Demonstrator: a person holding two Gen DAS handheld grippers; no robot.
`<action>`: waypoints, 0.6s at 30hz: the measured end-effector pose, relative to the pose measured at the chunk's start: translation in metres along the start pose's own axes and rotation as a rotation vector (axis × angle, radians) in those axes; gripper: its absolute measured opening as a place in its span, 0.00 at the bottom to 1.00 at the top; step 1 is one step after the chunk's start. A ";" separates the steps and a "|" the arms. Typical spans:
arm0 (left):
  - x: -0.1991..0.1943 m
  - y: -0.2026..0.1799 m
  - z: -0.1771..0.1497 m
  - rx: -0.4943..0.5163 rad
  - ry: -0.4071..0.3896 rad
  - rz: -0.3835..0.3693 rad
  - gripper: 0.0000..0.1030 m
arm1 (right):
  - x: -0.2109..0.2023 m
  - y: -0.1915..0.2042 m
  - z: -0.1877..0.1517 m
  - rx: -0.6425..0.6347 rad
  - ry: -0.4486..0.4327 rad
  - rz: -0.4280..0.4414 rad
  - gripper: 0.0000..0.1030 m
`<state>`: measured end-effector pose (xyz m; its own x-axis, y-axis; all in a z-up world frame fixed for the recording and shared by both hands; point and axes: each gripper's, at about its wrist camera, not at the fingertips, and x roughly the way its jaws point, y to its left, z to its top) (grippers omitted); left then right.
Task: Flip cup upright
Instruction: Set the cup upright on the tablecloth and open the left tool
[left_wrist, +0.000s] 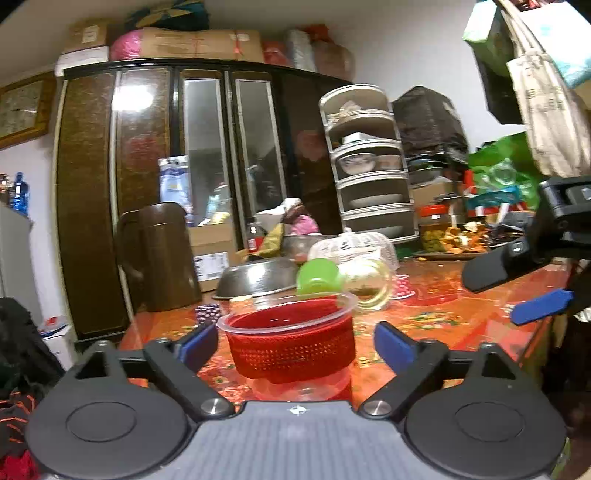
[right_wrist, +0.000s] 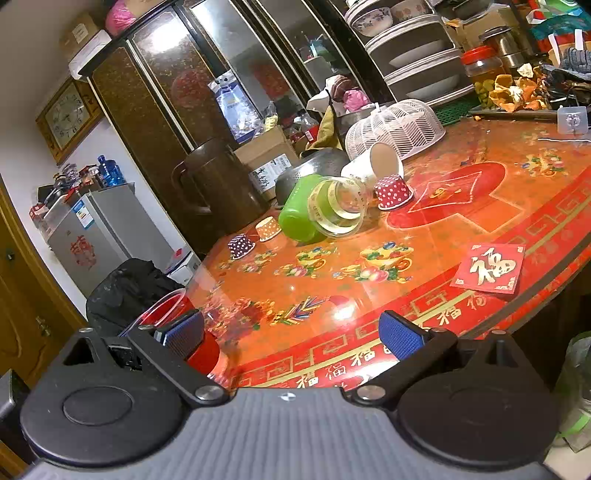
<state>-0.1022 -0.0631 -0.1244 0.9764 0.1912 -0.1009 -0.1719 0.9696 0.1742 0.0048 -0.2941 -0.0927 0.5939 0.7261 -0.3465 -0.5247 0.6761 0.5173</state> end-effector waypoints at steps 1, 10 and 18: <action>-0.002 0.002 0.000 -0.005 0.003 -0.020 0.95 | 0.000 0.001 0.000 -0.003 0.001 -0.001 0.99; -0.055 0.058 0.021 -0.125 0.211 -0.128 0.97 | -0.025 0.056 -0.015 -0.284 -0.108 -0.076 0.99; -0.073 0.083 0.074 -0.235 0.428 -0.208 0.97 | -0.050 0.102 0.008 -0.314 0.032 -0.099 0.99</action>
<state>-0.1776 -0.0083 -0.0302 0.8604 -0.0116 -0.5095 -0.0528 0.9923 -0.1118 -0.0737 -0.2624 -0.0163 0.6348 0.6550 -0.4099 -0.6305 0.7457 0.2154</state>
